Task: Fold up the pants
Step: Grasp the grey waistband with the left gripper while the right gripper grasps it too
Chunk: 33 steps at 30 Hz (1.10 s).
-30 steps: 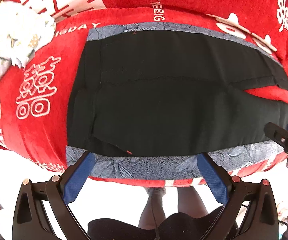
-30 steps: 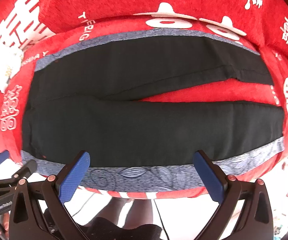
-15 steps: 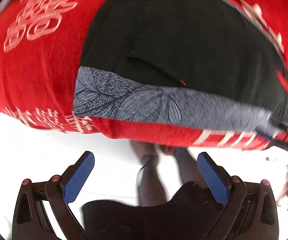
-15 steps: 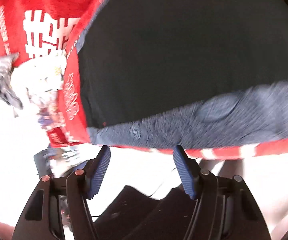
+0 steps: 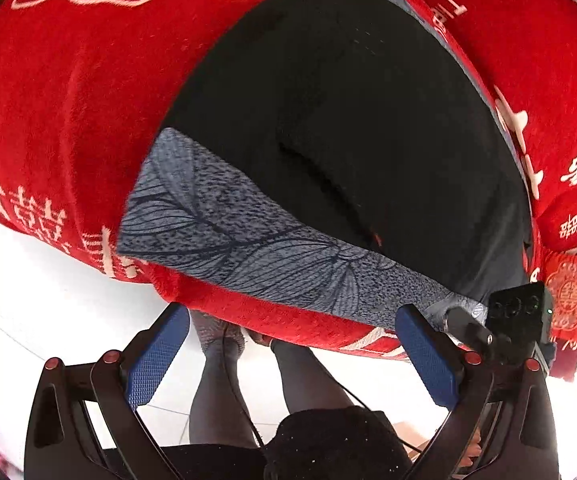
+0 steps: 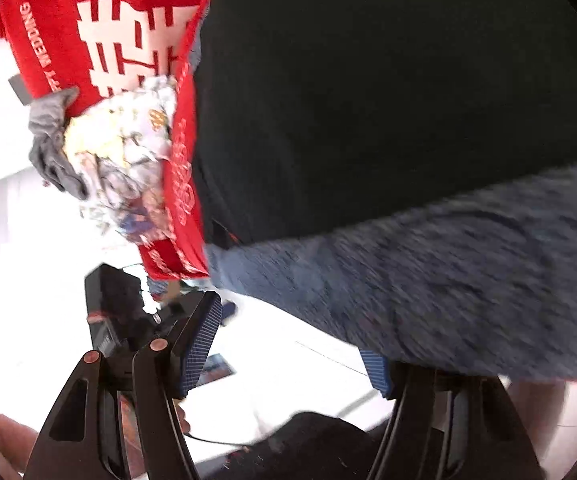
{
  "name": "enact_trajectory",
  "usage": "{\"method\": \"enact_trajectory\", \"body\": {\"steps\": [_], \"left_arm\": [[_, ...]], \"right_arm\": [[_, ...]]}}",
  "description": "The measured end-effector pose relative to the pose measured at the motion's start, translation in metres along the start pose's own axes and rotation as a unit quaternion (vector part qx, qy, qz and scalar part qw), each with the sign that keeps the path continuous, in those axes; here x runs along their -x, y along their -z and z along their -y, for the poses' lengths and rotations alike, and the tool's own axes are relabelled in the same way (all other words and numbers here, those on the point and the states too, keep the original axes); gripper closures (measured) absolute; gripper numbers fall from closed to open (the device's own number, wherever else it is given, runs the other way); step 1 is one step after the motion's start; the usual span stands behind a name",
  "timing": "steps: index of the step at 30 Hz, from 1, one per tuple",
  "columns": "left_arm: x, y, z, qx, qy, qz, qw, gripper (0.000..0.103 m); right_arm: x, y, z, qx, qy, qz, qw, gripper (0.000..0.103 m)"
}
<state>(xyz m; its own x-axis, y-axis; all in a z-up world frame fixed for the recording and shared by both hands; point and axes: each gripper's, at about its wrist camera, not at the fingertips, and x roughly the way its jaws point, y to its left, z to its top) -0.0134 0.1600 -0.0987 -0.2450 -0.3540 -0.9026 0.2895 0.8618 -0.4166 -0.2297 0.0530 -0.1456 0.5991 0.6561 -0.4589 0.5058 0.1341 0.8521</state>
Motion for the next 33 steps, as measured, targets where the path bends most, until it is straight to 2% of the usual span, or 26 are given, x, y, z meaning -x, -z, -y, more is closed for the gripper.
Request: {"method": "enact_trajectory", "body": {"steps": [1,2,3,4,8,11,14,17,18,19,21,24,27,29,30,32,33], "left_arm": [[0.002,-0.001,-0.005,0.008,0.003,0.002,1.0,0.0],[0.004,-0.002,-0.008,0.014,0.007,0.003,0.9999,0.0],[0.007,0.0,-0.01,0.022,0.014,0.005,0.9996,0.0],[0.01,-0.001,-0.013,0.033,0.026,0.008,0.9991,0.0],[0.017,-0.007,-0.012,0.06,0.079,0.03,0.9947,0.0],[0.015,-0.019,-0.006,0.067,0.091,0.047,0.9925,0.0],[0.001,-0.029,0.002,0.072,0.061,0.041,0.9946,0.002],[-0.012,-0.026,0.003,0.053,0.019,0.028,0.9981,0.008],[-0.016,-0.024,0.004,0.045,0.009,0.023,0.9987,0.008],[-0.018,-0.021,0.004,0.038,0.002,0.02,0.9991,0.008],[-0.02,-0.018,0.004,0.028,-0.009,0.017,0.9994,0.008],[-0.02,-0.019,0.001,0.022,-0.008,0.02,0.9995,0.008],[-0.023,-0.024,-0.003,0.025,0.004,0.024,0.9994,0.009],[-0.023,-0.027,-0.005,0.038,0.019,0.024,0.9988,0.017],[-0.022,-0.027,-0.007,0.042,0.024,0.025,0.9985,0.017],[-0.019,-0.024,-0.007,0.039,0.025,0.027,0.9986,0.026],[-0.018,-0.022,-0.008,0.034,0.023,0.027,0.9988,0.033]], "right_arm": [[-0.003,-0.002,-0.001,-0.009,-0.003,-0.004,1.0,0.036],[-0.005,-0.003,-0.005,-0.015,-0.005,-0.007,1.0,0.045],[-0.006,-0.004,-0.01,-0.017,-0.016,-0.008,1.0,0.078],[-0.003,-0.004,-0.018,-0.014,-0.033,-0.007,0.999,0.095],[0.001,-0.001,-0.053,0.03,-0.07,-0.021,0.997,0.097],[-0.011,0.001,-0.064,0.059,-0.048,-0.044,0.996,0.098],[-0.019,0.002,-0.055,0.055,-0.007,-0.054,0.997,0.097],[0.005,0.001,-0.029,0.025,0.029,-0.038,0.999,0.089],[0.019,0.001,-0.021,0.014,0.037,-0.023,0.999,0.08],[0.038,0.003,-0.01,0.004,0.045,-0.004,0.999,0.057],[0.073,0.003,0.008,-0.018,0.057,0.034,0.998,0.031],[0.103,-0.001,0.033,-0.057,0.043,0.067,0.995,0.031],[0.119,-0.005,0.058,-0.102,-0.004,0.111,0.989,0.036],[0.119,-0.005,0.065,-0.121,-0.042,0.122,0.984,0.036],[0.117,-0.005,0.065,-0.123,-0.053,0.125,0.983,0.037],[0.116,-0.003,0.067,-0.133,-0.071,0.128,0.98,0.051],[0.117,-0.001,0.068,-0.142,-0.077,0.135,0.978,0.074]]}}
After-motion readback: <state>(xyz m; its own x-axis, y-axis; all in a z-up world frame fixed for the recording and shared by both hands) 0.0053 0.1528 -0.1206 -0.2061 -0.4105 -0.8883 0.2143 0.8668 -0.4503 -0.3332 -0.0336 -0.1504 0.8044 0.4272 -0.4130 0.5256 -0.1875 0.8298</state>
